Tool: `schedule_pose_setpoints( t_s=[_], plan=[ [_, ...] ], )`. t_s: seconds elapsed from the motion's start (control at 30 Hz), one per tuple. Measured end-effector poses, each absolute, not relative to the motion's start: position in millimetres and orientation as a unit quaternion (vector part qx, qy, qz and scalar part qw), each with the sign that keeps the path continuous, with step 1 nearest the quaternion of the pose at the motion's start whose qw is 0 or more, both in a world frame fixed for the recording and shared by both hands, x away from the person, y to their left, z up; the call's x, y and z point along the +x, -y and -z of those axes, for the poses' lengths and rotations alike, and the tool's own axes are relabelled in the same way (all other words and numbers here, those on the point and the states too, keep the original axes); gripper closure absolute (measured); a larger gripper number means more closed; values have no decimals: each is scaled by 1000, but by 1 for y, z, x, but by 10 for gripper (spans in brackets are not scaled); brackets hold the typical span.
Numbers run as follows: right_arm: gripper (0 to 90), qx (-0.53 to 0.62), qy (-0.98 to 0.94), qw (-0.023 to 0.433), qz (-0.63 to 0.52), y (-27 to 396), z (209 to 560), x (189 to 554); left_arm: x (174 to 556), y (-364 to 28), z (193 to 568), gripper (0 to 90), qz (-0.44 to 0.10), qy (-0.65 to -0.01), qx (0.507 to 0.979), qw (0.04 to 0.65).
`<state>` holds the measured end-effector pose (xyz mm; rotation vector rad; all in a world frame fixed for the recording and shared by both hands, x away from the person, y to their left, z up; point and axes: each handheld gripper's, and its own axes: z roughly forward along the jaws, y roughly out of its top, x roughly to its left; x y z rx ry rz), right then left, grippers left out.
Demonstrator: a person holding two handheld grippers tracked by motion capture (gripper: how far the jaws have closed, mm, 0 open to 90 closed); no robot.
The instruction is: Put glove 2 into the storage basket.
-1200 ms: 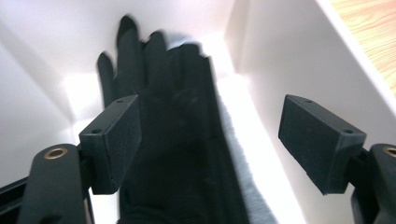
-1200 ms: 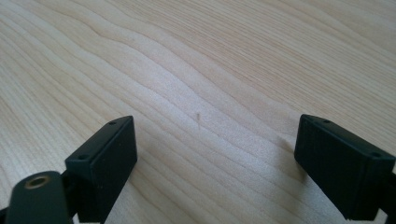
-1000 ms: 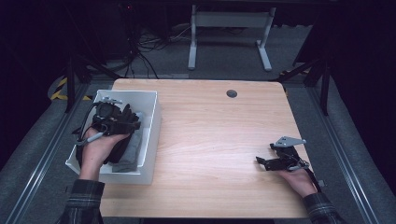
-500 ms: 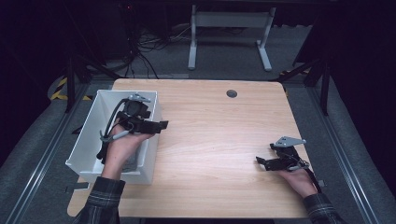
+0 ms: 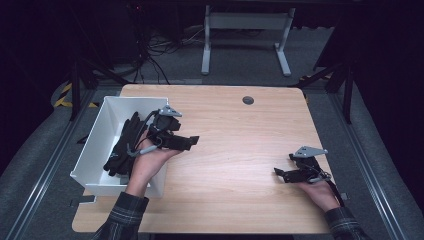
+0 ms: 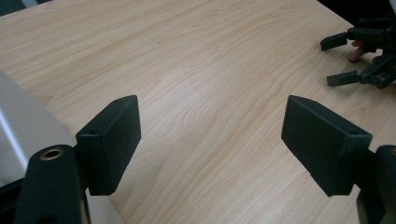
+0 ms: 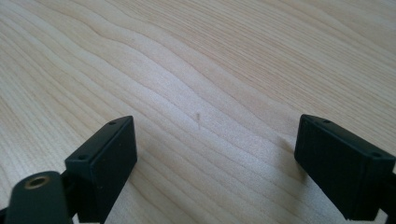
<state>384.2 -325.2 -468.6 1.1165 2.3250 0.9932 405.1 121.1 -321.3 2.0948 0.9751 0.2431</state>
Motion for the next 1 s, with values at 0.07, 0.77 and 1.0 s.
schedule_pose_setpoints(
  t_s=[0.07,0.77,1.0],
  plan=[
    [133,397,-826,188,-353,325,469,384,403,-114,325,207,-95,-377,831,398],
    [133,397,-826,188,-353,325,469,384,385,-69,357,169,-80,-330,854,395],
    [133,396,-826,188,-353,325,469,384,379,-55,378,158,-73,-318,859,393]
  ],
)
